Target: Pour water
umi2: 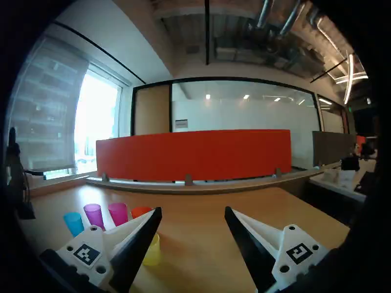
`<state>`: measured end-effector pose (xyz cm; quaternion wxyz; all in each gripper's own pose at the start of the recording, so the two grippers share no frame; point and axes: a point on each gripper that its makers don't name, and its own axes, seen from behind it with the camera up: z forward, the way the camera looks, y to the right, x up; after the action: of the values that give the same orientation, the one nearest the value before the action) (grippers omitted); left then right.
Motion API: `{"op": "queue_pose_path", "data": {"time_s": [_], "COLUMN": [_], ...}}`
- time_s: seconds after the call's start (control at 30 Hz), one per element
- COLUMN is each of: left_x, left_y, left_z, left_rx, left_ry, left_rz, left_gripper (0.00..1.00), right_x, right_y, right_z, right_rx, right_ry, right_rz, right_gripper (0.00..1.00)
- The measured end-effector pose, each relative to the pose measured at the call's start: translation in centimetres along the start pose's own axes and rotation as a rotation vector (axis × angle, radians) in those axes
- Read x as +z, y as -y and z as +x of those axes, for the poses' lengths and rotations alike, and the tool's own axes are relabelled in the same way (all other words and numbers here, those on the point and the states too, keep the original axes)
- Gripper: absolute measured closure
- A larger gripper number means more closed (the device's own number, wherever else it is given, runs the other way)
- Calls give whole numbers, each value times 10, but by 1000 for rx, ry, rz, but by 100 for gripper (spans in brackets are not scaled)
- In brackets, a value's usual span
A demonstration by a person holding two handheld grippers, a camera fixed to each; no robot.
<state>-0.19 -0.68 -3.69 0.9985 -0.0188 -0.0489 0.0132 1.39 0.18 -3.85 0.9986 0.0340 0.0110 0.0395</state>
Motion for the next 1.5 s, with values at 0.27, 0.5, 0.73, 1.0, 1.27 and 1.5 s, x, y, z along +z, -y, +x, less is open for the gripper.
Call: {"op": "queue_pose_path", "data": {"time_s": [0.27,0.5,0.73,1.0,1.27,1.5], "left_x": [1,1,3,10,16,22], "left_y": [8,8,14,6,-2,-3], "left_z": [4,-7,-13,-17,-16,-17], "left_rx": [-9,-5,30,-9,-33,-50], "left_ry": [-48,-45,-48,-43,-71,-91], "left_rz": [58,83,120,122,106,106], "left_gripper": [12,12,12,12,12,12], "right_x": [5,5,2,2,6,11], "right_y": [-17,-21,-22,-23,-24,-21], "right_z": [3,-2,-3,-1,13,20], "right_rx": [2,-10,-7,-20,-14,-4], "right_ry": [-52,-47,-44,-20,-18,-11], "right_rz": [-88,-115,-129,-143,-150,-165], "right_gripper": [0,1,1,1,1,1]}}
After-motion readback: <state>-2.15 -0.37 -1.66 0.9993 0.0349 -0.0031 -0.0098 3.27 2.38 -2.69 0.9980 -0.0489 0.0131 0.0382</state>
